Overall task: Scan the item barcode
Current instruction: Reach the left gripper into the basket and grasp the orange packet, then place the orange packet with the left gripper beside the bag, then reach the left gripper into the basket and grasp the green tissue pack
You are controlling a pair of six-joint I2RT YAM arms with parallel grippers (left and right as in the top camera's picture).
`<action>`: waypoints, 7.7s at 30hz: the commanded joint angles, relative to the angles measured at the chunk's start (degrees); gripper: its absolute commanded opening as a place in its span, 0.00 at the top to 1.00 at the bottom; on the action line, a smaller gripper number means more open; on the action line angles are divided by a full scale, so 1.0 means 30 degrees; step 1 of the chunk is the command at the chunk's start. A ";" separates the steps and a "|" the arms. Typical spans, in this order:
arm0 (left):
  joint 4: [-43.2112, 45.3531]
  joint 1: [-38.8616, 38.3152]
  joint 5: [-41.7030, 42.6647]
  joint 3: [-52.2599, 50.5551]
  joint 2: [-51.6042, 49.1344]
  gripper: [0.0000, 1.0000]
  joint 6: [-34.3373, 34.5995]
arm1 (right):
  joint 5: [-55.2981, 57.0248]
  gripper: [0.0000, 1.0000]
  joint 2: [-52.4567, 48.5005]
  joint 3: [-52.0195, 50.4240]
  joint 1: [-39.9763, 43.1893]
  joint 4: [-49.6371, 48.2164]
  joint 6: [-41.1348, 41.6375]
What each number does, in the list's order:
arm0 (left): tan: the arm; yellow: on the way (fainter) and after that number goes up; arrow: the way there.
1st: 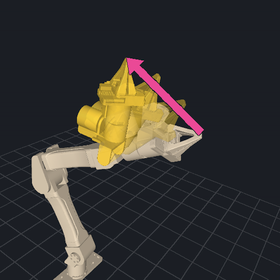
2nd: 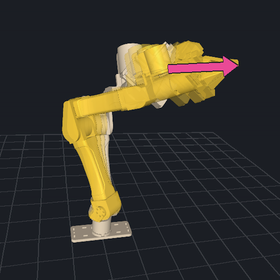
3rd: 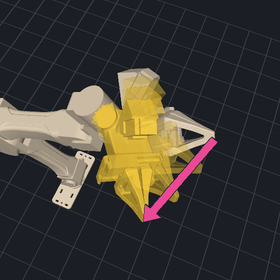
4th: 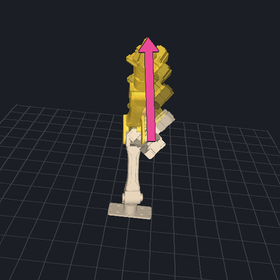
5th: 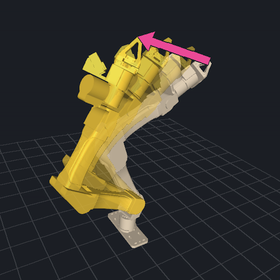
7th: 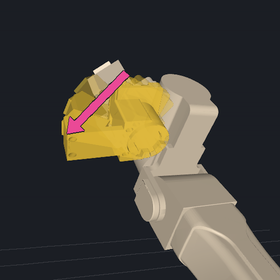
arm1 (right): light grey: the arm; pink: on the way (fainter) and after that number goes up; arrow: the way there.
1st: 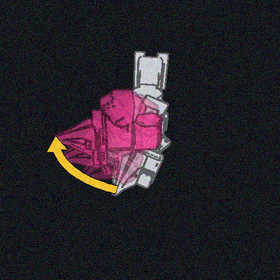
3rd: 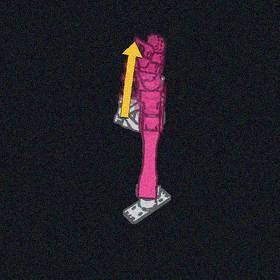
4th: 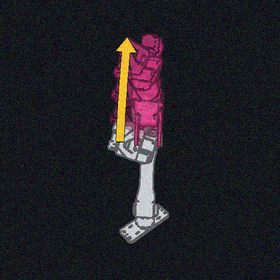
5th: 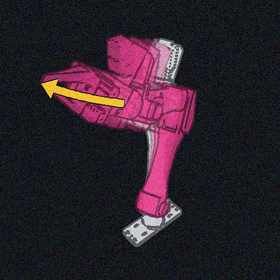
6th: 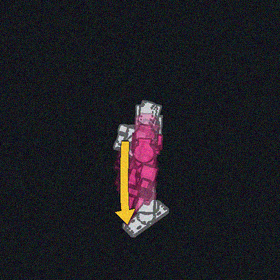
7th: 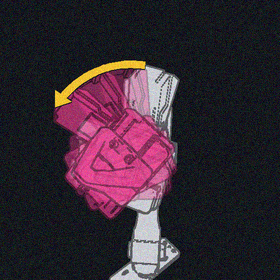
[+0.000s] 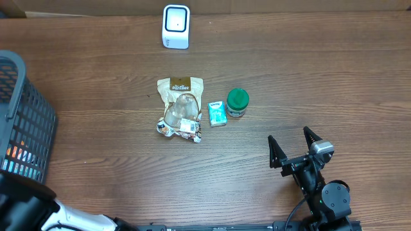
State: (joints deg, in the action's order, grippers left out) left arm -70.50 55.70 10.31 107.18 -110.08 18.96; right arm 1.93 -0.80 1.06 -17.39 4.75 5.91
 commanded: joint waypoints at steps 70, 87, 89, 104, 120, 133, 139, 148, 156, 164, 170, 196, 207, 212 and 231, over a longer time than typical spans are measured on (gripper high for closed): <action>-0.7482 -0.3089 -0.2608 1.3930 -0.2747 0.86 0.0663 | 0.0182 0.00 0.0189 -0.0197 -0.0080 -0.0044 -0.0131; -0.8765 -1.5307 0.0219 1.3311 0.3410 0.81 -0.2331 | 0.0182 0.00 0.0189 -0.0197 -0.0080 -0.0044 -0.0138; -0.8765 -1.7478 0.0095 1.2218 0.3402 0.81 -0.2310 | 0.0182 0.00 0.0189 -0.0197 -0.0080 -0.0044 -0.0138; -0.1078 -2.7277 -0.1297 -0.4532 0.3351 0.76 0.0758 | 0.0182 0.00 0.0189 -0.0197 -0.0080 -0.0044 -0.0138; 0.5938 -2.9143 -0.1304 -1.0411 0.3359 0.25 0.2965 | 0.0182 0.00 0.0189 -0.0197 -0.0080 -0.0044 -0.0131; 0.2535 -2.7991 -0.3716 -0.5566 0.6018 0.24 0.1617 | 0.0182 0.00 0.0189 -0.0197 -0.0080 -0.0044 -0.0138; 0.0058 -2.5303 -0.3563 -0.2113 0.8225 0.08 0.0969 | 0.0182 0.00 0.0189 -0.0197 -0.0080 -0.0044 -0.0138; -0.2047 -1.7551 -0.1311 0.2018 1.0295 0.04 -0.0299 | 0.0182 0.00 0.0189 -0.0197 -0.0080 -0.0044 -0.0138; -0.2528 -0.8976 -0.0976 0.2798 1.0200 0.00 -0.0299 | 0.0182 0.00 0.0189 -0.0197 -0.0080 -0.0044 -0.0138; -0.2404 -0.3249 -0.0794 0.2790 0.8160 0.00 0.2149 | 0.0182 0.00 0.0189 -0.0197 -0.0080 -0.0044 -0.0138; -0.3446 -0.1872 -0.2142 0.2754 0.5304 0.01 0.2353 | 0.0182 0.00 0.0189 -0.0197 -0.0080 -0.0044 -0.0138; 0.4889 -0.1537 -0.5734 -0.8495 0.1472 0.00 0.0947 | 0.0182 0.00 0.0189 -0.0197 -0.0080 -0.0044 -0.0138; 0.5049 -0.1333 -0.7016 -0.8495 -0.0867 0.04 0.0976 | 0.0182 0.00 0.0189 -0.0197 -0.0080 -0.0044 -0.0138; 0.5093 -0.1319 -0.7169 -0.8495 -0.2149 0.08 0.0962 | 0.0182 0.00 0.0189 -0.0197 -0.0080 -0.0044 -0.0138; 0.2244 -0.1326 -0.6914 -0.6237 -0.3643 0.96 0.1275 | 0.0182 0.00 0.0189 -0.0197 -0.0080 -0.0044 -0.0138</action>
State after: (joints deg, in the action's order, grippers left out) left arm -61.36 51.53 -16.51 87.44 -117.23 22.13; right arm 1.93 -0.80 1.06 -17.39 4.78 5.93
